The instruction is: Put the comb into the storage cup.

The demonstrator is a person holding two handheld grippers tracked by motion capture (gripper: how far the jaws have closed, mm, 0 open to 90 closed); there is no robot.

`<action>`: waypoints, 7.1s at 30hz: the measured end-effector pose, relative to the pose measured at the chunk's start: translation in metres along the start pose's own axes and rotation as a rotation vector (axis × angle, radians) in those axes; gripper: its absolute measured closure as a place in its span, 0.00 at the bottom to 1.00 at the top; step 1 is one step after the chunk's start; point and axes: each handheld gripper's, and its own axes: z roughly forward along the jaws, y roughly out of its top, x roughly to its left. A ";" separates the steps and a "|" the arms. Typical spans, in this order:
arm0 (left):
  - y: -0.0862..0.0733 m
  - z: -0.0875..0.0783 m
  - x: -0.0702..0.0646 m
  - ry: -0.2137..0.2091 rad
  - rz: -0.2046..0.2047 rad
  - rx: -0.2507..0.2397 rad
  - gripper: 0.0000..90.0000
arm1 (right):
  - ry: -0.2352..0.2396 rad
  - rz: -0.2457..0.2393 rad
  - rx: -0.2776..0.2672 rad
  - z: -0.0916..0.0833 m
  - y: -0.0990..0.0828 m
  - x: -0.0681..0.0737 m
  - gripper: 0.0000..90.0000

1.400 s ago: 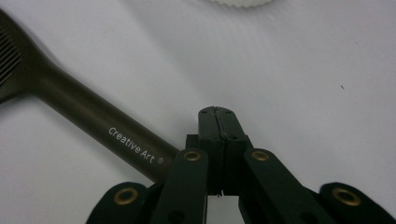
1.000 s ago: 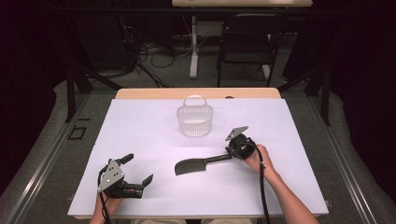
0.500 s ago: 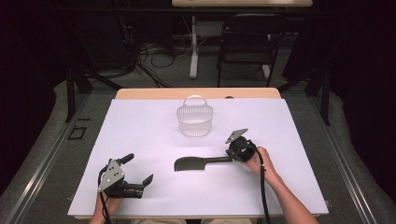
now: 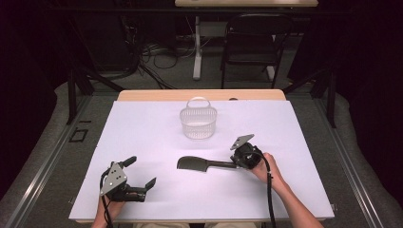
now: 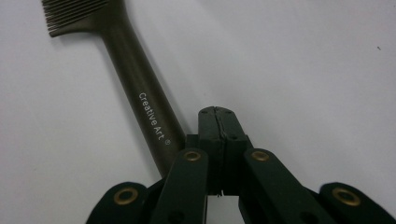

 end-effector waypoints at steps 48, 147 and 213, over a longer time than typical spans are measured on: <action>0.000 0.000 -0.001 0.002 0.015 0.011 0.00 | 0.070 0.015 0.046 -0.009 -0.003 0.027 1.00; 0.000 0.000 -0.001 0.009 0.012 0.005 0.00 | 0.098 0.023 0.219 0.010 0.075 0.040 0.57; 0.000 0.000 0.000 0.006 0.009 0.006 0.00 | 0.128 0.066 0.141 -0.001 0.066 0.034 0.81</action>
